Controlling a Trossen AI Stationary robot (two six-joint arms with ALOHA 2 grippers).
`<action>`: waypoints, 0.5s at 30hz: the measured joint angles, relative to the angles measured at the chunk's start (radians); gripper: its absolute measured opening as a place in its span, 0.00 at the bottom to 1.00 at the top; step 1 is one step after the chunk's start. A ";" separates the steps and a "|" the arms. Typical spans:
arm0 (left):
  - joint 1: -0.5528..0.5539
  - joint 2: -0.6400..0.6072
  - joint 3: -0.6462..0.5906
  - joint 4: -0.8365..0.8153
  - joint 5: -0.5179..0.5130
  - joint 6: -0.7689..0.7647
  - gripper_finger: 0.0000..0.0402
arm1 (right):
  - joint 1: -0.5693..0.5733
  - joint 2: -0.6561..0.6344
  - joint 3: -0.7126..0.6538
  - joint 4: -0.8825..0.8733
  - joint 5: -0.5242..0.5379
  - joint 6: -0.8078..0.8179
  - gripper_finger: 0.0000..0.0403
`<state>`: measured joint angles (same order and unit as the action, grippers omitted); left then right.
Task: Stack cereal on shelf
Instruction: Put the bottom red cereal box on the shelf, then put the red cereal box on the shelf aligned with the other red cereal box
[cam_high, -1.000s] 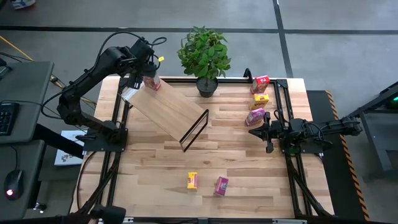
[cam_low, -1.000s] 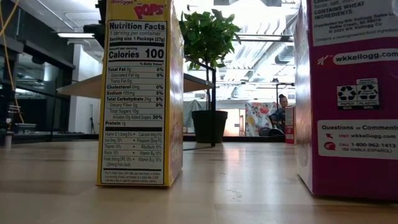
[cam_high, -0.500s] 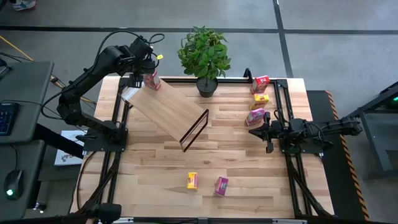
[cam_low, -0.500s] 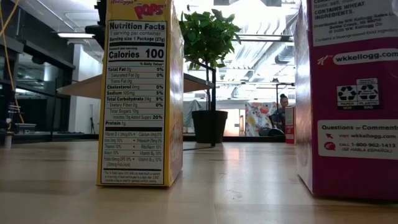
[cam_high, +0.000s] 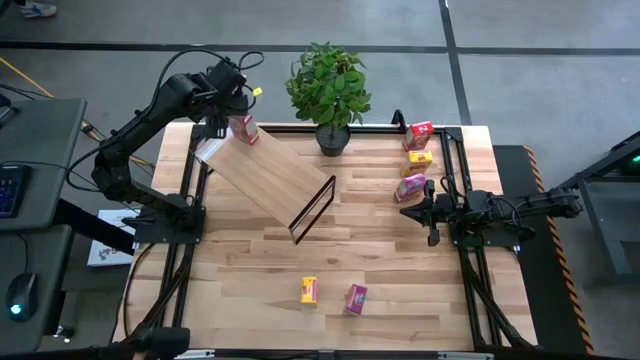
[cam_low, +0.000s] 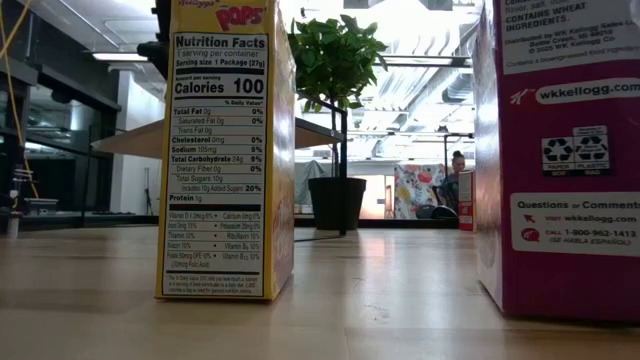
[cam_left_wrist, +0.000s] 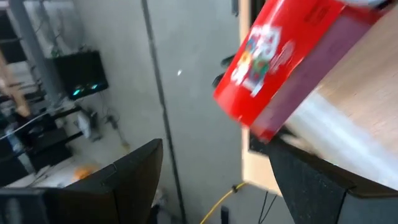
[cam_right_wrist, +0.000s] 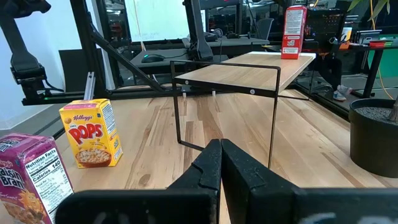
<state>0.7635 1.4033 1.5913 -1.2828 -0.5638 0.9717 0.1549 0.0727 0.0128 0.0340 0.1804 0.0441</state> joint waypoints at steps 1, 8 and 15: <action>-0.003 -0.002 0.000 -0.001 -0.027 0.002 0.71 | 0.000 0.000 0.000 0.000 0.000 0.000 0.00; -0.054 -0.047 0.029 0.001 -0.100 -0.041 0.71 | 0.000 0.000 0.000 0.000 0.000 0.000 0.00; -0.178 -0.115 0.117 0.003 0.014 -0.374 0.71 | 0.000 0.000 0.000 0.000 0.000 0.000 0.00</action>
<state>0.5856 1.2887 1.7081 -1.2797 -0.5496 0.5982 0.1551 0.0724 0.0128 0.0341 0.1805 0.0441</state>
